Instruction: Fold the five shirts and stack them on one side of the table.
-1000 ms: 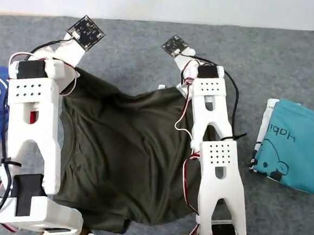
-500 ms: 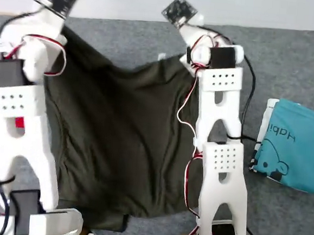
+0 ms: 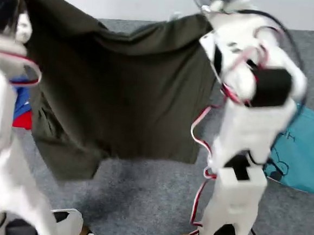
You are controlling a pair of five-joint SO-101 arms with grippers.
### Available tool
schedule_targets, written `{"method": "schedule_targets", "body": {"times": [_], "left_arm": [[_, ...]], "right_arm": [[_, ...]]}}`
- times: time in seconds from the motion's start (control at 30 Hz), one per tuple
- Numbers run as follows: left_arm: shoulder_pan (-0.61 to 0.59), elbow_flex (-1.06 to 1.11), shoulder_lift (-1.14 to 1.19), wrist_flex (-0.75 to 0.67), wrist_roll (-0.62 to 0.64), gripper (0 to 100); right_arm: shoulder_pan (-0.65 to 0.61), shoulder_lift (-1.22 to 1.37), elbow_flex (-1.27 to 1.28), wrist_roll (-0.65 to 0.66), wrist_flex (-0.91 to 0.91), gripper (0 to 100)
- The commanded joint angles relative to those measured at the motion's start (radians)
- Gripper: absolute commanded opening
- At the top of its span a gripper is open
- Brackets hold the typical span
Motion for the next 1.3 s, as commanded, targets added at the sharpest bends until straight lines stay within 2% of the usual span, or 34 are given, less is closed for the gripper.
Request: {"method": "schedule_targets", "body": {"times": [0.0,0.13,0.33,0.57,0.7,0.8,0.97,1.1,1.27], "left_arm": [[0.003,-0.05,-0.098,-0.014,0.002,0],[0.006,-0.042,-0.19,0.063,-0.118,0],[0.002,-0.047,-0.305,0.203,-0.21,0],[0.0,-0.048,-0.456,0.206,-0.292,0],[-0.002,-0.048,-0.519,0.176,-0.324,0],[-0.002,-0.042,-0.535,0.129,-0.324,0],[-0.002,0.045,-0.493,0.126,-0.325,0],[-0.002,0.226,-0.448,0.123,-0.33,0],[0.008,0.536,-0.341,0.115,-0.474,0]], "right_arm": [[0.028,-0.154,-0.043,-0.017,0.042,1.0],[0.074,-0.286,0.02,-0.014,0.042,1.0],[0.122,-0.634,0.387,-0.012,0.041,1.0],[0.125,-1.09,0.815,-0.009,0.039,1.0],[0.193,-1.253,0.953,0.023,0.035,1.0],[0.214,-1.274,0.997,0.034,0.035,1.0],[0.214,-1.201,1.125,0.023,-0.005,1.0],[0.214,-1.107,1.304,0.023,-0.11,1.0],[0.159,-0.981,1.588,0.023,-0.32,1.0]]}}
